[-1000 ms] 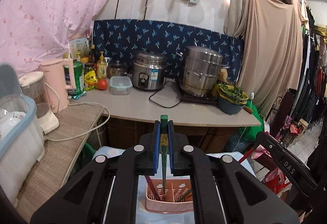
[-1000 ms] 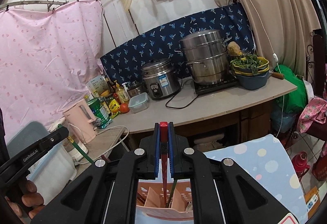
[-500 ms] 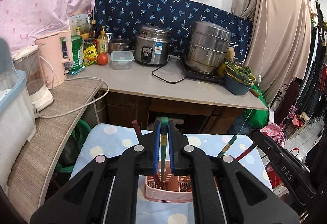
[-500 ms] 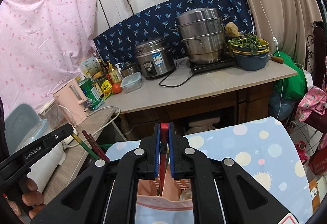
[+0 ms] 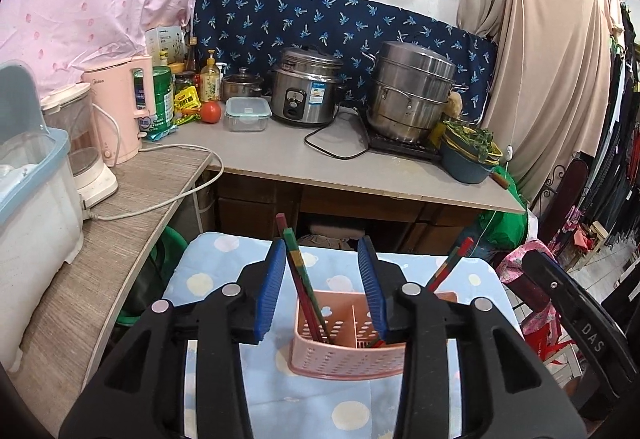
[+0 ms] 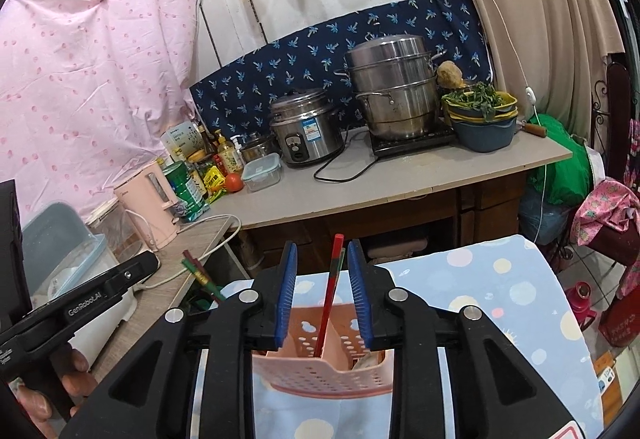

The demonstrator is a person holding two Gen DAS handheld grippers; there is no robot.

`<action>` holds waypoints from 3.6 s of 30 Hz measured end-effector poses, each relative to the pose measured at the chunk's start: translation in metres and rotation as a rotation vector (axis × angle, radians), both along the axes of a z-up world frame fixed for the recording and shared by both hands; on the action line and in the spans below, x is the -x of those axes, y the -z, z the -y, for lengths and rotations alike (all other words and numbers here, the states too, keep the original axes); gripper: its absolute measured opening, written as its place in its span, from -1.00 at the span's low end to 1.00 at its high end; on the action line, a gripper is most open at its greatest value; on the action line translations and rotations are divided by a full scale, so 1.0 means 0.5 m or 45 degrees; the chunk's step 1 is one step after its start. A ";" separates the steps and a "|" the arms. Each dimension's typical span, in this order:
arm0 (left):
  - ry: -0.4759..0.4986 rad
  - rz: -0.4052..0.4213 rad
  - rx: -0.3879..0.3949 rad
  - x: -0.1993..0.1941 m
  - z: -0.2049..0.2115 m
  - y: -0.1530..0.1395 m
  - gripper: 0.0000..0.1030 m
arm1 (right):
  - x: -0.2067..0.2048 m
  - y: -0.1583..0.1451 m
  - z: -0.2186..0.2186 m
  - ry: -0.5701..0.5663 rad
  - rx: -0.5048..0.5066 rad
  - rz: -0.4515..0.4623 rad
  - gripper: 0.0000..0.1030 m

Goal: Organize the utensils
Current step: 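Open the left gripper to drop the green chopstick in the basket while the right gripper releases the red one, then move both open grippers back down to the remaining chopsticks, then close the left gripper on a dark red chopstick while the right gripper closes on another dark red chopstick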

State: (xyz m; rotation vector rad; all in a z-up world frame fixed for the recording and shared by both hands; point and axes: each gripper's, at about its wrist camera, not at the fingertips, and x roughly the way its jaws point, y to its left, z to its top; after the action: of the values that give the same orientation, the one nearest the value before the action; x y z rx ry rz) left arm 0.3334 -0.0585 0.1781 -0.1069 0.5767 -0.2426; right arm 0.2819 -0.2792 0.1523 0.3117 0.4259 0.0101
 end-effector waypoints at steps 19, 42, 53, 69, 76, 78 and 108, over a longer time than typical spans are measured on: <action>0.000 -0.026 -0.091 0.206 -0.032 0.023 -0.26 | 0.244 0.043 -0.061 -0.078 0.075 -0.063 -0.40; 0.053 -0.273 -0.178 0.439 -0.079 0.262 -0.26 | 0.479 0.307 -0.144 -0.176 0.124 -0.437 -0.40; 0.077 -0.404 -0.198 0.493 -0.086 0.351 -0.26 | 0.520 0.394 -0.181 -0.222 0.147 -0.555 -0.40; 0.118 -0.492 -0.217 0.538 -0.069 0.424 -0.26 | 0.526 0.441 -0.196 -0.218 0.186 -0.601 -0.56; 0.166 -0.493 -0.227 0.553 -0.050 0.433 -0.11 | 0.529 0.443 -0.189 -0.194 0.200 -0.598 -0.84; 0.181 -0.496 -0.233 0.556 -0.042 0.437 -0.10 | 0.530 0.444 -0.187 -0.195 0.193 -0.597 -0.85; 0.172 -0.511 -0.267 0.557 -0.031 0.464 -0.86 | 0.539 0.444 -0.186 -0.194 0.176 -0.594 -0.85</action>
State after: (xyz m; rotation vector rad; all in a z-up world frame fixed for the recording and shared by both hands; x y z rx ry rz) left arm 0.0547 -0.0428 -0.0541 0.0895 1.0068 -0.2923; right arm 0.0126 -0.1864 -0.0697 0.1416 0.9089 0.0574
